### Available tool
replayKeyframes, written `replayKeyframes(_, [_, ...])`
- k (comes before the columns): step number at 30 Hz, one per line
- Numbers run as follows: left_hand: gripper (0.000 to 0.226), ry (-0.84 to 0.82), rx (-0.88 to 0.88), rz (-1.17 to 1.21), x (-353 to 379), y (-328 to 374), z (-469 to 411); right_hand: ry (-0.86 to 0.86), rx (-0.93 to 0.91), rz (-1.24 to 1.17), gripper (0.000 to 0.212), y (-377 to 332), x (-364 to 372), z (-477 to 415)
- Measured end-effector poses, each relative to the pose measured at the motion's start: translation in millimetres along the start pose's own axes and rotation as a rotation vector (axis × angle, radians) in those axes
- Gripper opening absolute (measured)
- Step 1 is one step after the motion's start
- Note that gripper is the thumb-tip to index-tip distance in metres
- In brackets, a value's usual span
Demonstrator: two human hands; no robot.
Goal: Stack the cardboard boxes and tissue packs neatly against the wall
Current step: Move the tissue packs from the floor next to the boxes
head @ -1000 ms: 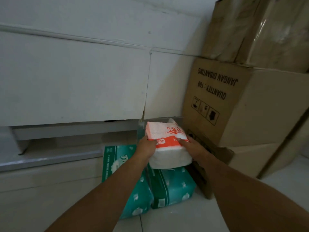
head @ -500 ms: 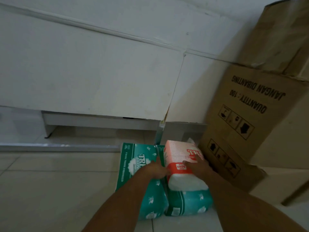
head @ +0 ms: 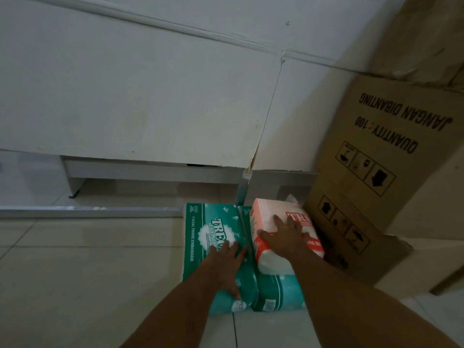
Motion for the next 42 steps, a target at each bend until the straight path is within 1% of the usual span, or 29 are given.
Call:
replayKeyframes(5, [0.121,-0.021,0.011,0.091,0,-2,-10,-0.01,-0.063,0.055,0.08,-16,9,-7])
replayKeyframes(10, [0.122,-0.014,0.004,0.224,-2,-2,-21,0.009,-0.09,0.11,0.081,-8,18,-3])
replayKeyframes(12, [0.118,0.009,0.022,0.303,-6,4,-22,0.032,-0.104,0.123,0.08,-3,21,-2])
replayKeyframes(15, [0.106,0.037,0.032,0.402,-13,14,-20,0.053,-0.113,0.138,0.078,1,23,-3])
replayKeyframes(19, [0.086,0.095,-0.032,0.408,-15,22,-21,0.051,-0.131,0.158,0.077,3,22,-6])
replayKeyframes(23, [0.074,0.11,-0.079,0.412,-12,27,-25,0.049,-0.157,0.161,0.077,6,20,-13])
replayKeyframes(30, [0.072,0.109,-0.107,0.462,-19,26,-28,0.041,-0.187,0.148,0.078,12,15,-24])
replayKeyframes(35, [0.074,0.103,-0.134,0.387,-25,2,-9,0.003,-0.178,0.08,0.082,13,9,-32])
replayKeyframes(38, [0.072,0.133,-0.207,0.385,-26,-31,7,0.076,-0.175,0.022,0.077,-15,7,-38])
replayKeyframes(40, [0.072,0.144,-0.281,0.391,-26,-61,21,0.131,-0.249,0.018,0.074,-54,11,-44])
replayKeyframes(42, [0.072,0.166,-0.368,0.397,-28,-96,40,0.135,-0.36,0.028,0.075,-105,21,-44])
Point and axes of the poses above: each hand's wrist, its own z-axis away from the middle knuckle, its own x-axis out of the palm, y = z × x, the point moved 1 cm from there along -z, towards the middle knuckle, and after that the axes turned 13 degrees about -x, right-handed, at the moved point
